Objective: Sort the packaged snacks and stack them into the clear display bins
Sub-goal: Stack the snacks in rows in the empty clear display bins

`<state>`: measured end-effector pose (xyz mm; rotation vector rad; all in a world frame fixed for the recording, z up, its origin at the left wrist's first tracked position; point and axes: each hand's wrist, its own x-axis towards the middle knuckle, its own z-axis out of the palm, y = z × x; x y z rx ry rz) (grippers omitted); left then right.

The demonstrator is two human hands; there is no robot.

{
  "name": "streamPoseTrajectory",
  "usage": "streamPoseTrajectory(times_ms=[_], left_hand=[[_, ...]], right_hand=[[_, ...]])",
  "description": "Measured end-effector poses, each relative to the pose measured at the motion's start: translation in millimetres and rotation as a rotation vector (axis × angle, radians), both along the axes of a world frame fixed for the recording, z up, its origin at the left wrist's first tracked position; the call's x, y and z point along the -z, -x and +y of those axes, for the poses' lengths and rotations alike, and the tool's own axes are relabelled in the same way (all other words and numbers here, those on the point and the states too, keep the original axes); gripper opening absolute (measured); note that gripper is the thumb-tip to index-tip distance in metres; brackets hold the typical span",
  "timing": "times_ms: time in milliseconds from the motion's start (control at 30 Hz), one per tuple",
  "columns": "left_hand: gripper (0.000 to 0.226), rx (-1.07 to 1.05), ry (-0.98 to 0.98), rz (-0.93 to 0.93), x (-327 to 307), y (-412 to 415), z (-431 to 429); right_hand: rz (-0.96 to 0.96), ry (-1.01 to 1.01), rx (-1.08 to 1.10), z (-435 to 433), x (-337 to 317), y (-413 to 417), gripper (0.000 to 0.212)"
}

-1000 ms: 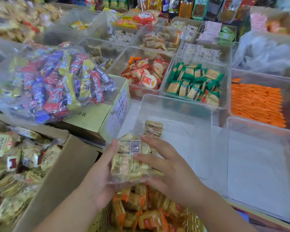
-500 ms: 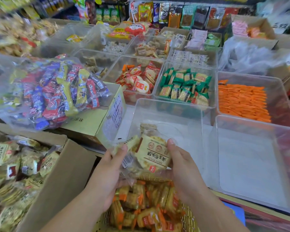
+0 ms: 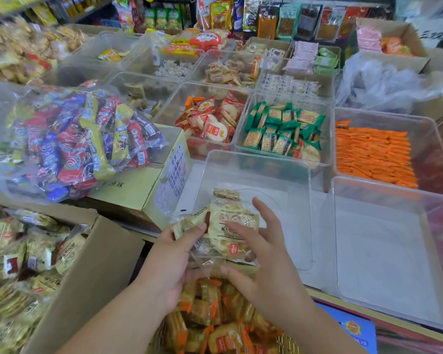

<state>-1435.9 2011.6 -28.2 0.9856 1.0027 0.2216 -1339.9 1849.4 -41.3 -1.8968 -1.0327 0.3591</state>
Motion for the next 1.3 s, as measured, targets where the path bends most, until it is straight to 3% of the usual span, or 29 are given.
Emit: streamPoseTrajectory(times_ms=[67, 167, 233, 433, 500, 633, 700, 800, 1033, 1167, 1300], left_hand=[[0.051, 0.014, 0.016, -0.006, 1, -7, 4], [0.042, 0.018, 0.014, -0.005, 8, -16, 12], [0.037, -0.023, -0.022, 0.015, 15, -20, 22], [0.032, -0.167, -0.071, 0.021, 41, -22, 58], [0.043, -0.184, -0.052, -0.016, 47, -21, 66], [0.094, -0.240, 0.020, -0.020, 57, -20, 77], [0.095, -0.262, 0.048, -0.034, 59, -21, 80], [0.077, -0.274, 0.056, -0.069, 59, -22, 84], [0.066, -0.261, 0.071, -0.113, 52, -20, 85], [0.064, -0.244, 0.065, -0.110, 46, -18, 79], [0.058, -0.233, 0.039, -0.077, 39, -10, 74]], right_hand=[[-0.130, 0.051, 0.025, 3, 2, -9, 0.061], [-0.177, 0.027, 0.056, 10, 6, -30, 0.051], [-0.155, 0.058, 0.089, 16, 11, -49, 0.043], [-0.038, 0.404, 0.200, 73, 43, -141, 0.037], [-0.042, 0.501, 0.175, 102, 56, -170, 0.040], [-0.045, 0.604, 0.130, 155, 87, -197, 0.038], [-0.029, 0.681, 0.093, 171, 105, -198, 0.033], [-0.046, 0.804, -0.006, 183, 127, -194, 0.031], [0.030, 0.845, -0.084, 170, 128, -182, 0.047], [-0.040, 0.831, -0.081, 148, 107, -167, 0.061], [-0.082, 0.571, -0.061, 117, 65, -133, 0.071]])
